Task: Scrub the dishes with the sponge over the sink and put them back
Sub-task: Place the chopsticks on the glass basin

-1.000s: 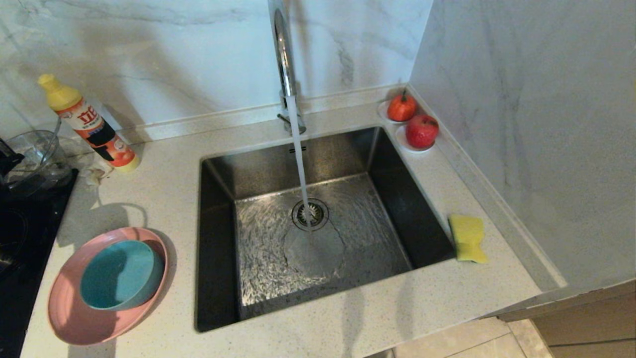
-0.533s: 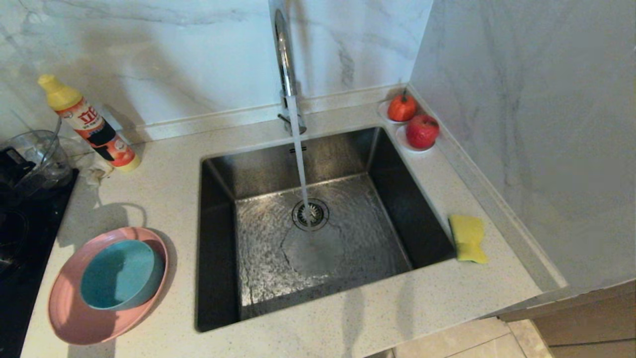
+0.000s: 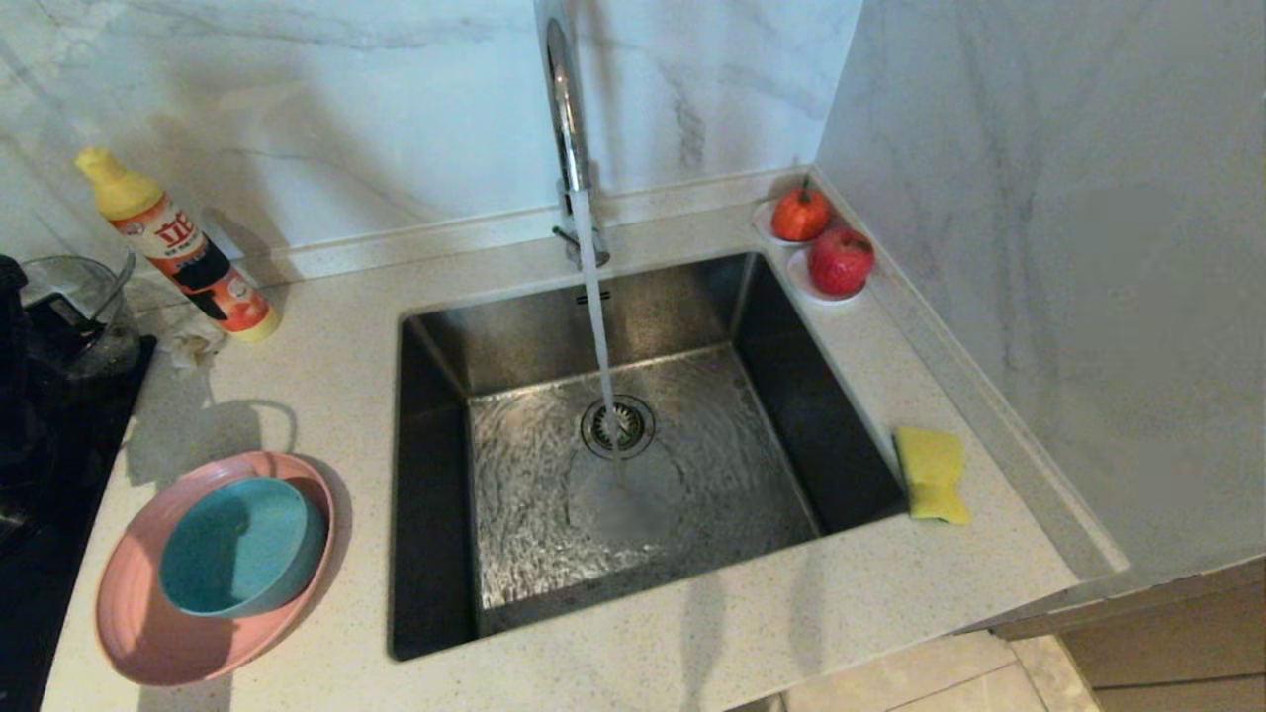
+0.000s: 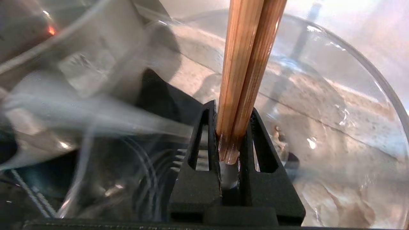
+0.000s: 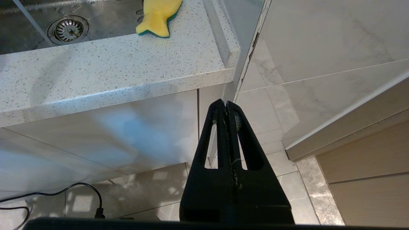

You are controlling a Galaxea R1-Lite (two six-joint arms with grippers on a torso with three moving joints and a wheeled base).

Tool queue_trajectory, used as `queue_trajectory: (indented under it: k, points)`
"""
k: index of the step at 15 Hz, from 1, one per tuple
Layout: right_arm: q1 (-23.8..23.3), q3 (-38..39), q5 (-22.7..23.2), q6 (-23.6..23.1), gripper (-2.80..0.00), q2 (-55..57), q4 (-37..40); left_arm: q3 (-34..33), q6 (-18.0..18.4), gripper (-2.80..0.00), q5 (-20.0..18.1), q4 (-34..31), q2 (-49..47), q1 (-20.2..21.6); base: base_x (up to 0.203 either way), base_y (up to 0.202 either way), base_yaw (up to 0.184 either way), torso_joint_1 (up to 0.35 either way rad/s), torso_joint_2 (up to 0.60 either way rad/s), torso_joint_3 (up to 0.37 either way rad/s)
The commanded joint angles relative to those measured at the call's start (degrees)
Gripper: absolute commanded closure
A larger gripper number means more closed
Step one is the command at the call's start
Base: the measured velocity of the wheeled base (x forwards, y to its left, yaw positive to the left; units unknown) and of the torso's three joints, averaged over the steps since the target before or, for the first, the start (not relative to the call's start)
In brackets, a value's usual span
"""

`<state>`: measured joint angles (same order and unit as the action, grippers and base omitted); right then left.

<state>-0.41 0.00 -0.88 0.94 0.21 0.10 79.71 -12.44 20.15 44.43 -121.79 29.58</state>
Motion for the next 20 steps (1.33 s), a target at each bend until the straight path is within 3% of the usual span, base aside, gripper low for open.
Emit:
queue_trajectory:
  k: [1, 10, 20]
  points:
    - [0.0, 0.1, 0.0, 0.0, 0.00, 0.0, 0.0, 1.3, -0.7, 0.00, 0.2, -0.3, -0.5, -0.2, 0.000, 0.000, 0.000, 0.000, 0.00, 0.000]
    - [0.0, 0.0, 0.0, 0.0, 0.00, 0.0, 0.0, 8.1, -1.6, 0.00, 0.0, -6.1, -0.6, 0.6, 0.000, 0.000, 0.000, 0.000, 0.00, 0.000]
    - [0.0, 0.0, 0.0, 0.0, 0.00, 0.0, 0.0, 12.2, -5.1, 0.00, -3.4, -10.8, -2.0, 0.6, 0.000, 0.000, 0.000, 0.000, 0.00, 0.000]
